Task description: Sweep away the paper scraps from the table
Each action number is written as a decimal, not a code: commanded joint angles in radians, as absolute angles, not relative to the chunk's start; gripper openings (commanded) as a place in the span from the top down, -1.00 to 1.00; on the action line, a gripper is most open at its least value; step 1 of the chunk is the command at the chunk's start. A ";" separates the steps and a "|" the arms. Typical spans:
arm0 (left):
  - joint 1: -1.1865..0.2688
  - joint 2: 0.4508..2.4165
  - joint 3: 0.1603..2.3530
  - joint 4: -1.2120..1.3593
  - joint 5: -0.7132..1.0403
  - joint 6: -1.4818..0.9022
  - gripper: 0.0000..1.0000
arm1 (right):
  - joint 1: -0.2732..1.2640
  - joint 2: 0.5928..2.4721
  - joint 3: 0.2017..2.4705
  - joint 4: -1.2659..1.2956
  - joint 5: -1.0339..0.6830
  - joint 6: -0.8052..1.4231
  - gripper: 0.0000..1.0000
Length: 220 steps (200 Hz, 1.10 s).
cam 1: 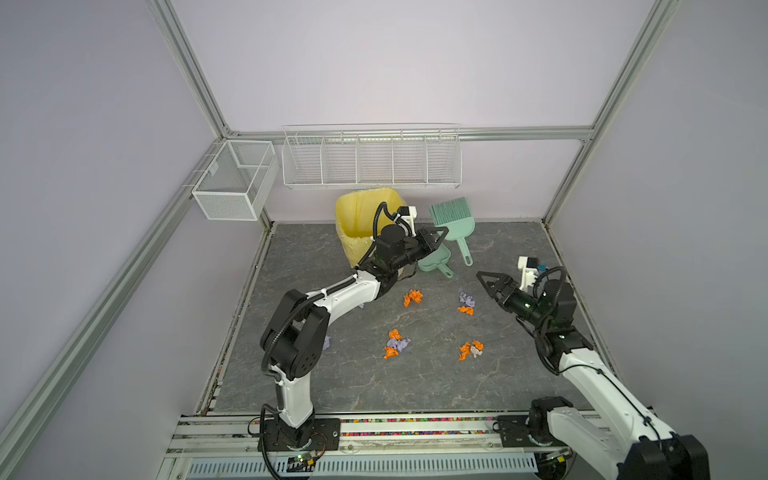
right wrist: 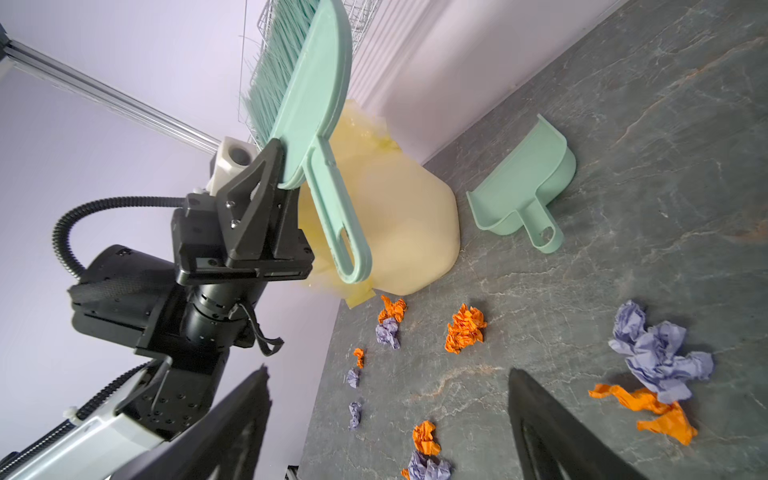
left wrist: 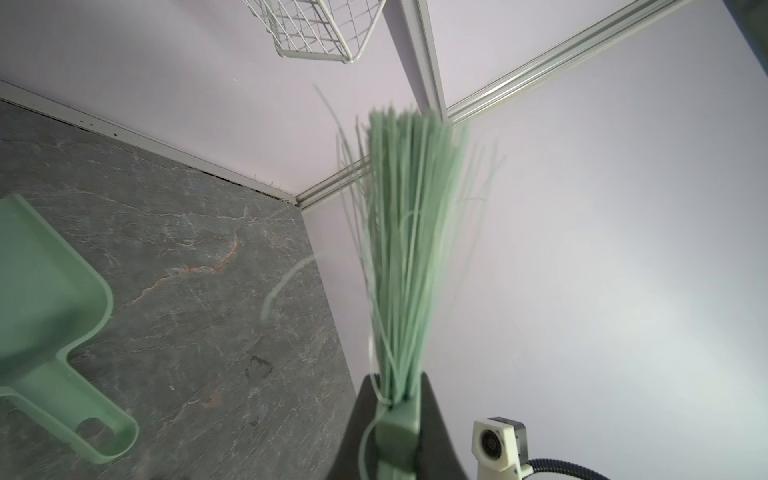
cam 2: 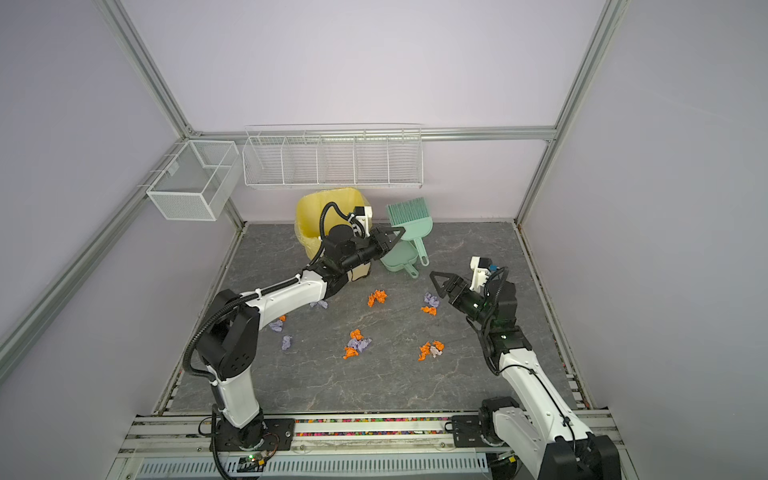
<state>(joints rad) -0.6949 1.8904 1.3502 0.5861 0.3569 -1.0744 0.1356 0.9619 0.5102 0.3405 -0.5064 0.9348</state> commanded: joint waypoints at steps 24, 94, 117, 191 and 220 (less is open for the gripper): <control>-0.696 1.944 1.334 0.775 0.395 -1.175 1.00 | 0.143 1.075 0.557 0.541 -0.600 0.994 -0.86; -0.696 1.962 1.311 0.844 0.393 -1.205 1.00 | 0.143 1.166 0.643 0.572 -0.587 0.989 -0.63; -0.697 1.964 1.300 0.857 0.398 -1.211 1.00 | 0.143 1.196 0.649 0.635 -0.586 1.025 -0.47; -0.699 1.973 1.284 0.975 0.426 -1.235 1.00 | 0.169 1.248 0.730 0.604 -0.629 1.012 0.00; -0.701 1.980 1.284 0.990 0.423 -1.249 1.00 | 0.188 1.258 0.741 0.600 -0.617 1.014 0.08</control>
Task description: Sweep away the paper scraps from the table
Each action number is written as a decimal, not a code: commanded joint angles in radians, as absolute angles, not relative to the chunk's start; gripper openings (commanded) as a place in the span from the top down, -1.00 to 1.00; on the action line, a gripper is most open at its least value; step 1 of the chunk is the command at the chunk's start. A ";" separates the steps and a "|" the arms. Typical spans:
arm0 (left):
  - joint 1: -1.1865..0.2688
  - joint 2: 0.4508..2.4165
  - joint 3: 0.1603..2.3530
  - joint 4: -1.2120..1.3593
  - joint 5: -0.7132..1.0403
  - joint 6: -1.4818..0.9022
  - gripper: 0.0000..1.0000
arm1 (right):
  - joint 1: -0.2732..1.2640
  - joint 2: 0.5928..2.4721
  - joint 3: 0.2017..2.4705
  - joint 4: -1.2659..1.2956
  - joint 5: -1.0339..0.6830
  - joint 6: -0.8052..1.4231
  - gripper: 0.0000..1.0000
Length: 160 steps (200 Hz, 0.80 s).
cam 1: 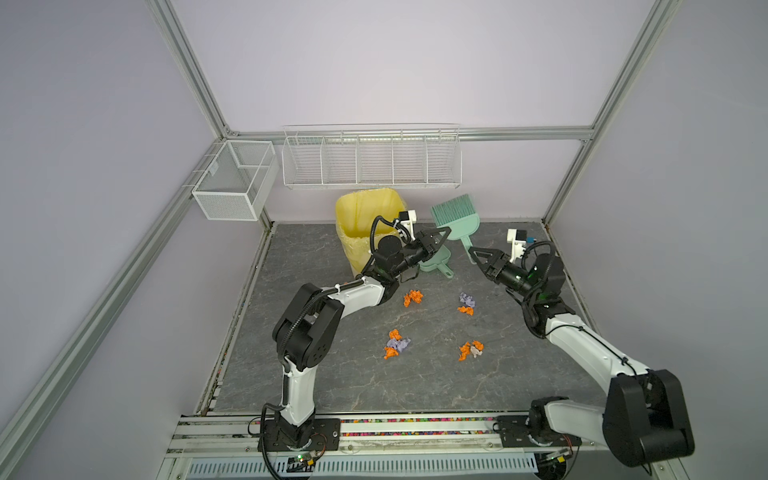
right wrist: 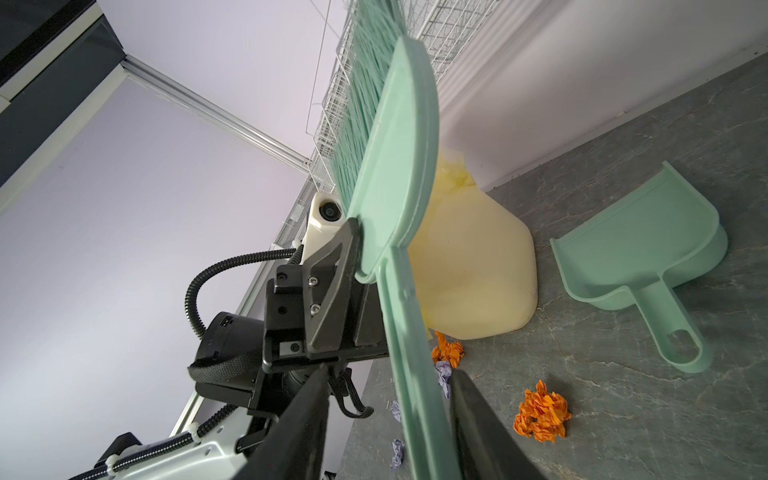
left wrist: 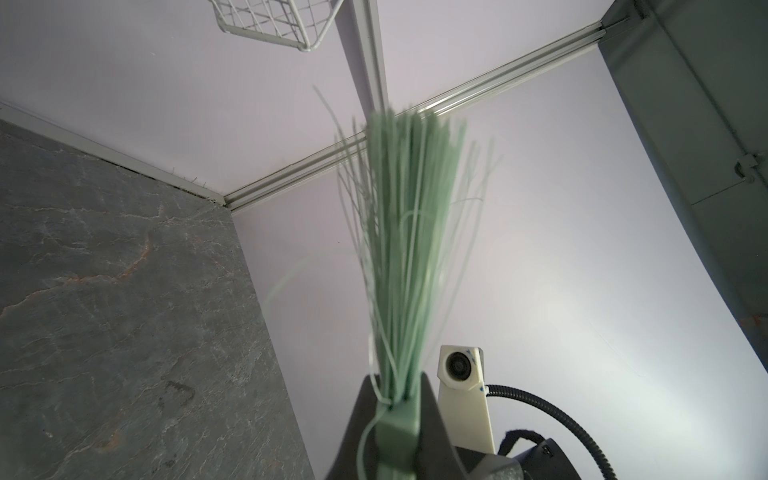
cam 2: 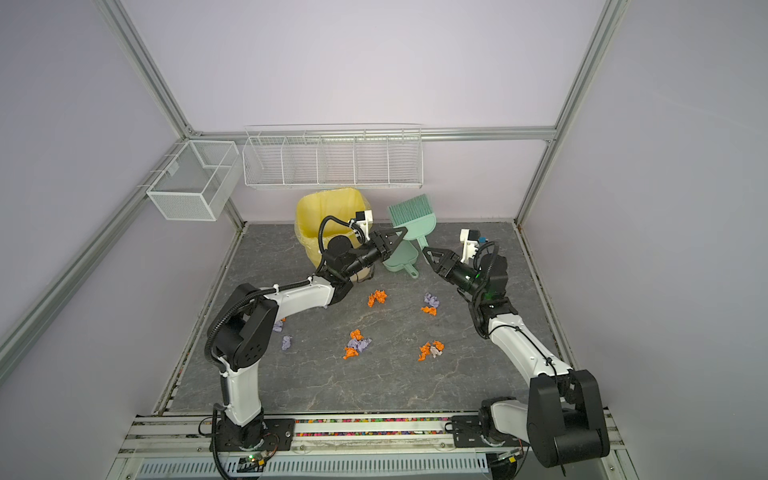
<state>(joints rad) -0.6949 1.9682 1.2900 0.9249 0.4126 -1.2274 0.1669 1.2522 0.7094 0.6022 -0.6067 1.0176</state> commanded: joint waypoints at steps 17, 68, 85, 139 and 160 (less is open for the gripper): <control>-0.699 1.984 1.285 1.010 0.429 -1.255 1.00 | 0.193 1.274 0.740 0.612 -0.618 1.033 0.21; -0.699 1.987 1.267 0.997 0.427 -1.258 1.00 | 0.196 1.251 0.723 0.625 -0.586 1.023 0.38; -0.698 1.988 1.259 0.999 0.424 -1.262 1.00 | 0.196 1.236 0.716 0.603 -0.565 1.012 0.39; -0.698 1.996 1.260 0.995 0.421 -1.268 1.00 | 0.197 1.209 0.697 0.614 -0.517 1.023 0.46; -0.699 1.999 1.262 0.993 0.420 -1.270 1.00 | 0.196 1.209 0.702 0.603 -0.520 1.023 0.59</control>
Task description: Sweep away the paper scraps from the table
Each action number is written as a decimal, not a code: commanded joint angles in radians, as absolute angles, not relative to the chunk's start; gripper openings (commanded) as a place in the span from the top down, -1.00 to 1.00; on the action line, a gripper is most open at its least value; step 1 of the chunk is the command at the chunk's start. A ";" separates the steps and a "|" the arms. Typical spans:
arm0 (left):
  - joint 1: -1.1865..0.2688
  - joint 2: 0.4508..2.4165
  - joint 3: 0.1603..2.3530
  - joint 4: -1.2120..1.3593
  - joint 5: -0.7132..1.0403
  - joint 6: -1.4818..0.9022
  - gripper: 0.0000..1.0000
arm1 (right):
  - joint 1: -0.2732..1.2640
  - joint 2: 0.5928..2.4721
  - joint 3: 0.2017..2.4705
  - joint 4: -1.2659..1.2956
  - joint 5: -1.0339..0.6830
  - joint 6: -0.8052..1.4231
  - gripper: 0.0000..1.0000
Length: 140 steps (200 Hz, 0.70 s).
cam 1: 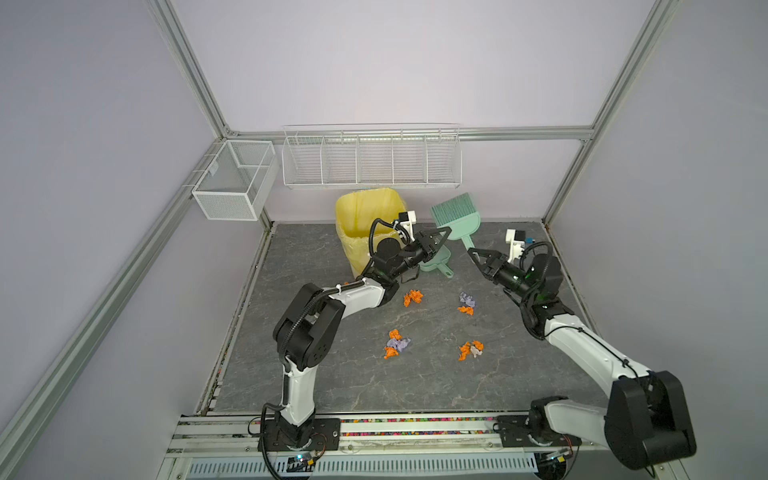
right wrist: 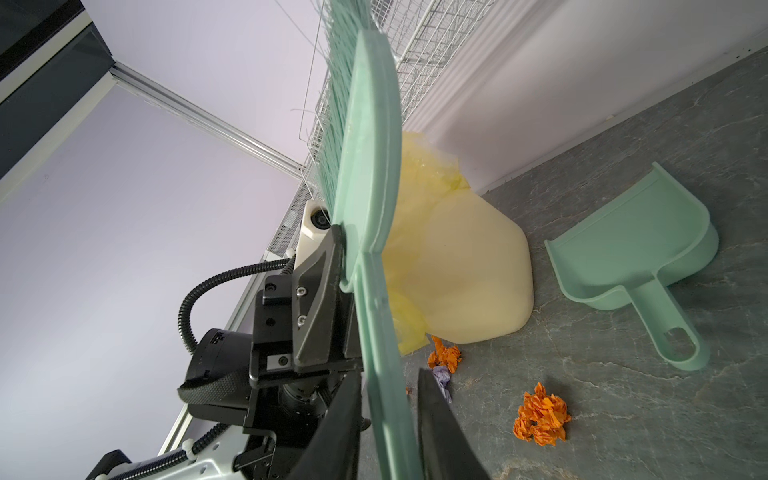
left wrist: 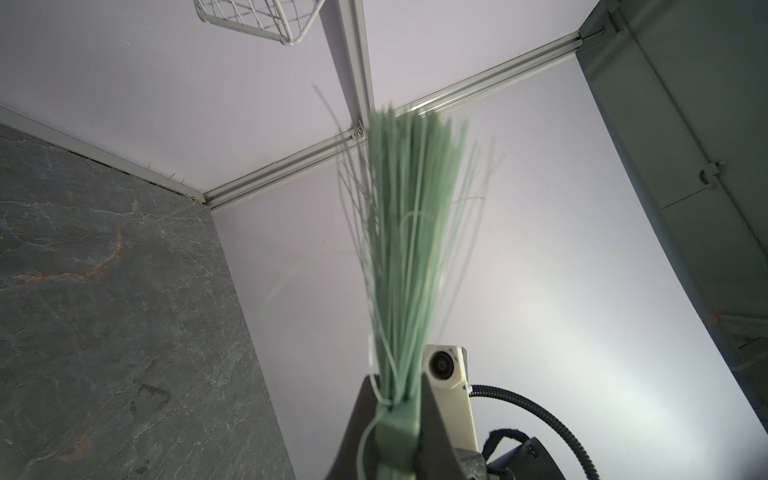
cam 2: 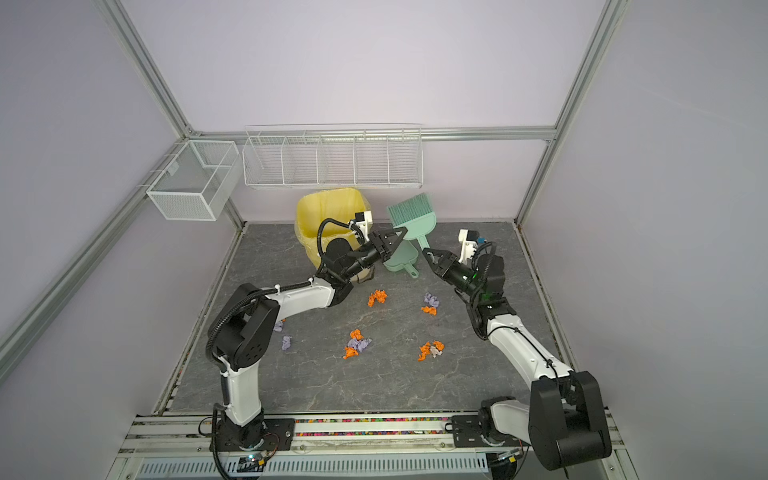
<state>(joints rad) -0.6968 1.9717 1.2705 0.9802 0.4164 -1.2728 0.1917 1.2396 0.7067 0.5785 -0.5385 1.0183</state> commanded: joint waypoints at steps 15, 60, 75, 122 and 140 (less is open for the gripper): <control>-0.699 1.999 1.266 0.981 0.421 -1.269 1.00 | 0.196 1.204 0.701 0.595 -0.518 1.019 0.68; -0.699 1.992 1.255 0.974 0.426 -1.267 0.57 | 0.196 1.180 0.710 0.523 -0.511 0.988 0.87; -0.699 1.975 1.239 0.979 0.422 -1.260 0.31 | 0.195 1.163 0.723 0.460 -0.507 0.958 0.87; -0.699 1.871 1.168 0.904 0.407 -1.204 -0.45 | 0.176 1.071 0.766 0.243 -0.481 0.853 0.88; -0.701 1.829 1.149 0.853 0.410 -1.175 -0.66 | 0.162 1.035 0.770 0.174 -0.470 0.825 0.88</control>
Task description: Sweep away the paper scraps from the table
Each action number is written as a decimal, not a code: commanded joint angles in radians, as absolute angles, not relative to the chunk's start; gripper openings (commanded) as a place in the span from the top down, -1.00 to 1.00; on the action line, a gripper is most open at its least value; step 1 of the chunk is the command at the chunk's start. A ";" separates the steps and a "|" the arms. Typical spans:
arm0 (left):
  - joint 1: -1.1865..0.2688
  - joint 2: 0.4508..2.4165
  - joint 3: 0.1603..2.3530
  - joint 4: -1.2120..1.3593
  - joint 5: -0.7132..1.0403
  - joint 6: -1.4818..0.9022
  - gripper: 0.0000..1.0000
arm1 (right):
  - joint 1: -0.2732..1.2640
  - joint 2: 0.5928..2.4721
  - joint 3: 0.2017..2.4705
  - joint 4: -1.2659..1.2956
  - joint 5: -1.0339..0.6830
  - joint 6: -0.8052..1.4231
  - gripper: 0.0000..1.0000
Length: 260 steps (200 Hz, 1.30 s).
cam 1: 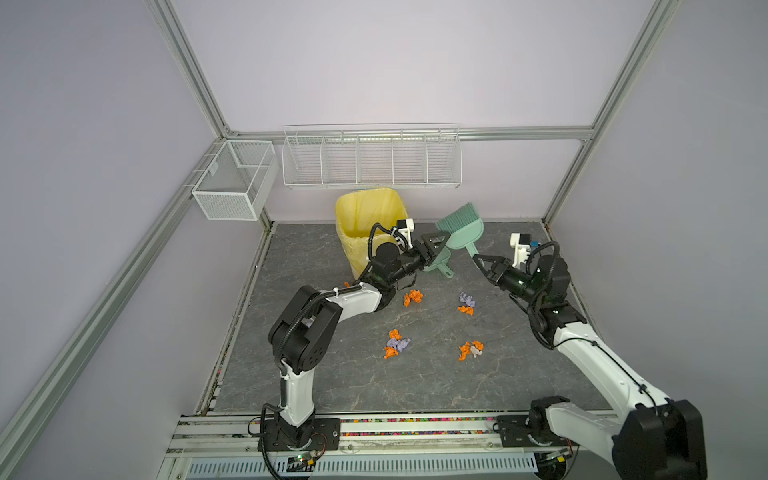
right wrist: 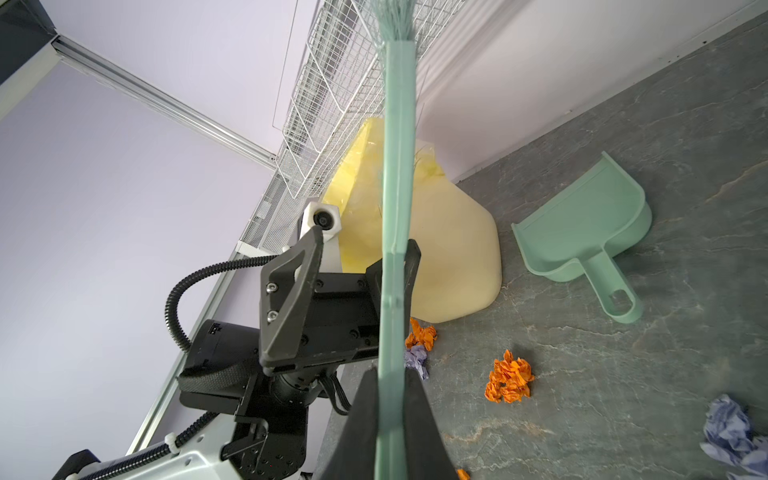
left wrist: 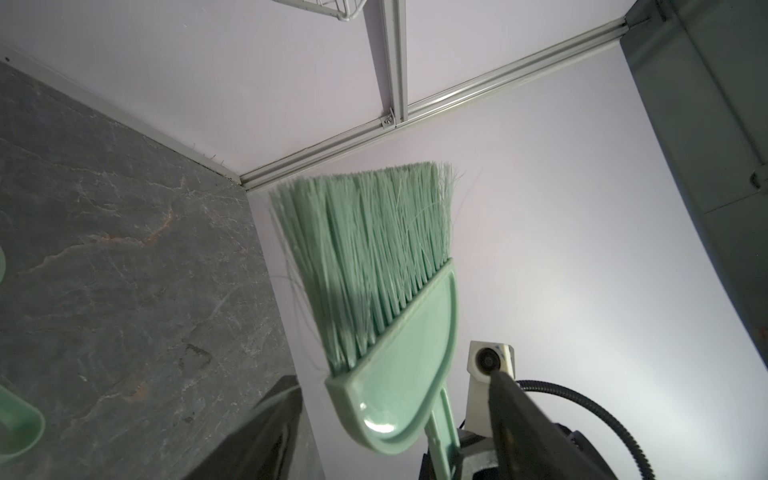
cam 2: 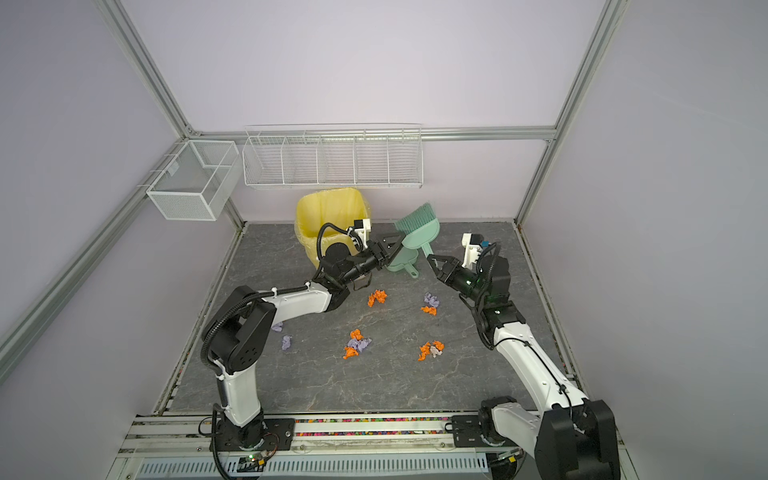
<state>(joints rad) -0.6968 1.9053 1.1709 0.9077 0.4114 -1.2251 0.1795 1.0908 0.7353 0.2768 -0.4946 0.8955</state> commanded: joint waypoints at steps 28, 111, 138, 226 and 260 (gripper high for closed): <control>-0.720 1.760 1.130 0.738 0.386 -1.103 -0.95 | 0.125 0.994 0.766 0.088 -0.457 0.799 0.88; -0.873 1.662 1.297 0.131 0.139 -0.781 -0.99 | 0.031 0.930 0.872 -0.356 -0.328 0.653 0.87; -0.884 1.673 1.336 0.021 0.063 -0.763 -0.99 | 0.029 0.891 0.872 -0.406 -0.274 0.624 0.87; -0.941 1.772 1.478 -0.270 -0.235 -0.761 -0.99 | 0.028 0.838 0.911 -0.529 -0.163 0.512 0.87; -0.951 1.849 1.554 -0.331 -0.264 -0.774 -0.99 | 0.029 0.823 0.913 -0.554 -0.140 0.478 0.88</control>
<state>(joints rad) -0.9421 1.7916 1.4876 -0.2371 -0.2012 -0.7704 0.0334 0.8471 0.8978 -0.5358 -0.1722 0.5301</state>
